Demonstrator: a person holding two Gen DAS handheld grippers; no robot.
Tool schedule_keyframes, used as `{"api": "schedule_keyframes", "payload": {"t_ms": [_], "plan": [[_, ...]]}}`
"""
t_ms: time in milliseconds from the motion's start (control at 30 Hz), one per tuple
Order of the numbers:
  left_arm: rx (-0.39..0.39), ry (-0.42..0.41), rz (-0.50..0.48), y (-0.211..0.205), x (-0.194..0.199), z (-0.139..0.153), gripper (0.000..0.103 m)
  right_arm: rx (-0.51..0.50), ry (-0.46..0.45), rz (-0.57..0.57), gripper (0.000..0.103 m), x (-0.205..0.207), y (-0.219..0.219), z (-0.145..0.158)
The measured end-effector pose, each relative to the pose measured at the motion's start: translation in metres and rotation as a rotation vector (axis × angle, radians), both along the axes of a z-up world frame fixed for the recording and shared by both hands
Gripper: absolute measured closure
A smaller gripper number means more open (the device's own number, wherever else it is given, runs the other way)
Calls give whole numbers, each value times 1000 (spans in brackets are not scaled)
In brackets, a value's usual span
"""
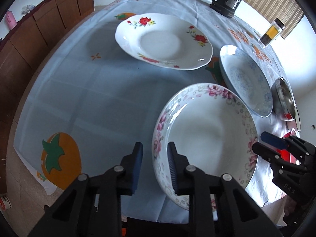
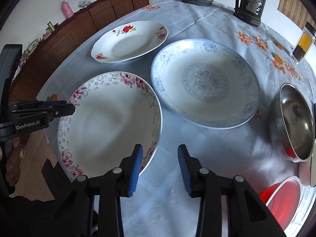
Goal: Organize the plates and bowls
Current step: 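Close the left gripper on the pink-floral plate rim while the right gripper grips its other rim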
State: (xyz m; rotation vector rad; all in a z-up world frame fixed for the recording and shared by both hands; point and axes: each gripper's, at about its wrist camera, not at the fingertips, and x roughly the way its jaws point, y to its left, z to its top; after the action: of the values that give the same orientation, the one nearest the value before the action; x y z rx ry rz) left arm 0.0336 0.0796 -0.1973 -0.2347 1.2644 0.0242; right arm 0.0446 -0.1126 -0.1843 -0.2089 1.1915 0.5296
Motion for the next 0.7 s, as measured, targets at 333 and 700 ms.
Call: {"api": "schedule_keyframes", "payload": {"t_ms": [333,700], "plan": [[-25,11,0,-1,4,-10,90,26,22,33,83,2,2,-9],[10,22,2,-6,5,-6,94,26,29,59,90,4,6,-12]]}}
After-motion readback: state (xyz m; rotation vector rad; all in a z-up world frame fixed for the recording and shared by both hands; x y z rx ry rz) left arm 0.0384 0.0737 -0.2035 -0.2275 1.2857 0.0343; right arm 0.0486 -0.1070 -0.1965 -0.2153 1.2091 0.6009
